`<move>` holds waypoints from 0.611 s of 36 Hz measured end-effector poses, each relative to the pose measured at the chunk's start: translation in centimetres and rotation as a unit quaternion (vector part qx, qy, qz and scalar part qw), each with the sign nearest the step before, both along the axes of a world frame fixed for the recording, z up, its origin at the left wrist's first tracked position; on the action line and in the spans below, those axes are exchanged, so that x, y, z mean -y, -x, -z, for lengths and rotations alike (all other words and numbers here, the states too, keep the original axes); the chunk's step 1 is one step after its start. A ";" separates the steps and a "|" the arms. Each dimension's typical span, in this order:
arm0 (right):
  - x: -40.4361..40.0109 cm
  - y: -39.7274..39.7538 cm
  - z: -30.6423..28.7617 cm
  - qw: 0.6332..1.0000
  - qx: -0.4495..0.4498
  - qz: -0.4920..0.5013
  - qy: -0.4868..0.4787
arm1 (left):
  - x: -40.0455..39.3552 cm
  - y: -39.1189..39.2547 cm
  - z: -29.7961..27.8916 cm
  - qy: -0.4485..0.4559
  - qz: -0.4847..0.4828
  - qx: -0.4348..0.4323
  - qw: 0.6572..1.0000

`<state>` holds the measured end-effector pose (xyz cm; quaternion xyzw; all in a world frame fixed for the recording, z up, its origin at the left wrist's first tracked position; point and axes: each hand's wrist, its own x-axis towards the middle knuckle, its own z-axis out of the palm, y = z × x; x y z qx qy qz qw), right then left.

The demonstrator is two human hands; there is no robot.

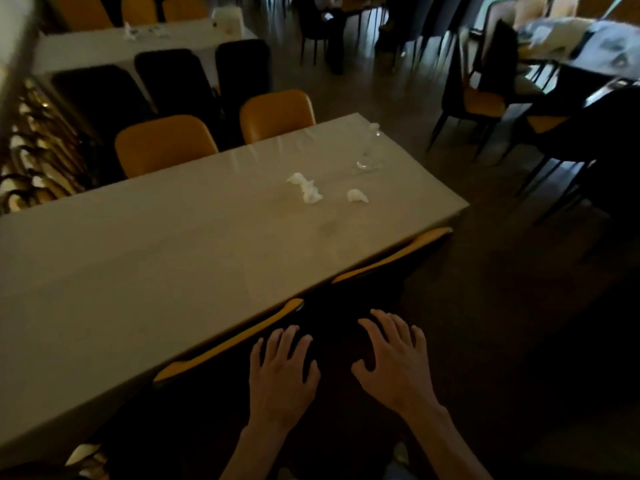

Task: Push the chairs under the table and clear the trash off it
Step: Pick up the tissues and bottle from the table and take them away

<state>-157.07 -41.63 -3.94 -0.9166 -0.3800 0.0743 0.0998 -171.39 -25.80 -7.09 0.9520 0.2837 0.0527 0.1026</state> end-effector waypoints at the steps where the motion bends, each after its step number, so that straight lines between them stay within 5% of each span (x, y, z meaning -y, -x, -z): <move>1: 1.0 -0.9 0.0 1.000 0.000 0.006 0.000 | 0.9 -1.1 0.2 0.002 0.003 -0.002 1.000; 22: 19.5 -24.0 -1.3 0.997 -0.013 0.076 -0.001 | 17.5 -26.6 -2.0 -0.005 0.031 0.024 0.999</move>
